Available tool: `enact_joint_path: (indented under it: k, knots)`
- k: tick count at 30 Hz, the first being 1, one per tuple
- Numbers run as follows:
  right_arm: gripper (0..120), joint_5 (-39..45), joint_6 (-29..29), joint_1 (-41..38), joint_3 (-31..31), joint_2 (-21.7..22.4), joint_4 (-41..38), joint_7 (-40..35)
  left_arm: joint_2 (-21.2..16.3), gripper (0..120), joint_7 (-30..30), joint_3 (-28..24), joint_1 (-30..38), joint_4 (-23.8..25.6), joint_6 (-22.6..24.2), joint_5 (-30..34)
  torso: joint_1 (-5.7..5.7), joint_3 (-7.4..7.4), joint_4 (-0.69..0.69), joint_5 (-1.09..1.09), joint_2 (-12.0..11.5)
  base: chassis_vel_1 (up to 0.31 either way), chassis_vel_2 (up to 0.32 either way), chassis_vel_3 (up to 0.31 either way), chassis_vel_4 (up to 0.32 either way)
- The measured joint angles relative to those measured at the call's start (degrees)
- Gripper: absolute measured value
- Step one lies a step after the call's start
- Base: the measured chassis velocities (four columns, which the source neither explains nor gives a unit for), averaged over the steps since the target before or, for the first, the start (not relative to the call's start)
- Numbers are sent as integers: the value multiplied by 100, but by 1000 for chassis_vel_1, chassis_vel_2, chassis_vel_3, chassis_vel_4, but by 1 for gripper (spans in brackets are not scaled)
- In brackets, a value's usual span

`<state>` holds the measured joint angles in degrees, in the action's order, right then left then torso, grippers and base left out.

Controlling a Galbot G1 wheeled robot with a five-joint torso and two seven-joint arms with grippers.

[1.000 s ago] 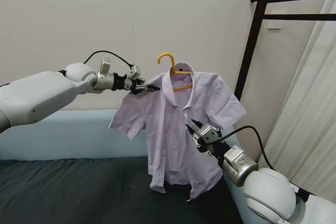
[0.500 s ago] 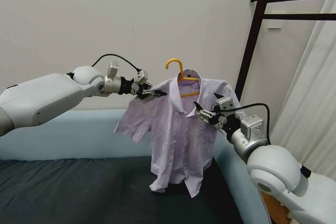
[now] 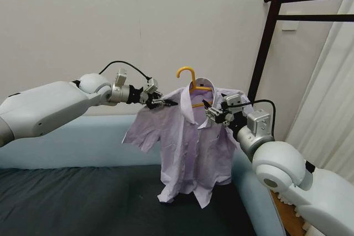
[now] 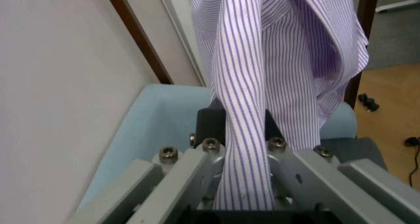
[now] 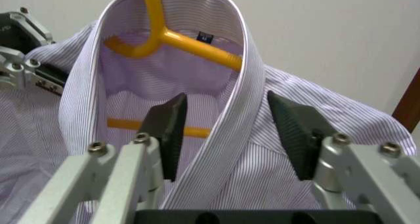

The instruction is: Pick up the clothes from the sofa and hang them on the clothes hanger.

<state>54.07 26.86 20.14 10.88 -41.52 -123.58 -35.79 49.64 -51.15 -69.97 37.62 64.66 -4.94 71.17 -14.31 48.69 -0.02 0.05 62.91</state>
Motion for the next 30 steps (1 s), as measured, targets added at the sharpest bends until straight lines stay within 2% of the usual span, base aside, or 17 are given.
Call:
enact_joint_path:
  k: [1,3,5,7,10,13,21,24,25,27,30]
  knots:
    - [41,7,8,28,0,3,0,-5,-1,1,0,6,-4,1,0,-1,0,0,-1,0,0,0,0,0,0]
    - [37,18,12,43,-1,3,1,-14,-2,1,-2,9,-5,1,0,-2,0,0,-1,1,0,0,0,0,0]
    - [26,44,15,70,-12,-6,22,-38,-1,1,-8,15,-10,8,0,-2,0,0,-1,1,0,0,0,0,0]
    - [23,49,16,71,-13,-6,25,-40,-1,1,-9,17,-11,12,0,-2,0,0,0,0,0,0,0,0,0]
    - [8,86,20,71,-20,-24,54,-78,1,1,-24,23,-13,23,0,-3,0,0,0,1,0,0,0,0,0]
    - [1,86,21,71,-25,-27,66,-87,2,1,-28,32,-19,23,0,-2,0,0,0,1,0,0,0,0,0]
    - [0,-528,34,0,65,3,127,39,12,1,-39,50,-69,39,0,-32,0,0,0,0,0,0,0,0,0]
    - [0,-1412,45,-152,280,74,193,410,56,1,-40,55,-85,46,1,-47,0,0,0,0,0,0,0,0,0]
    - [0,-1412,45,-152,280,74,193,410,56,1,-40,55,-85,46,1,-47,0,0,0,0,0,0,0,0,0]
    - [0,-2272,32,-174,563,158,304,793,112,1,-38,58,-84,29,10,-61,0,0,0,1,0,0,0,0,0]
    - [0,-2678,52,-114,695,160,313,1034,164,1,-22,69,-70,-5,14,-62,0,0,-1,2,0,0,0,0,0]
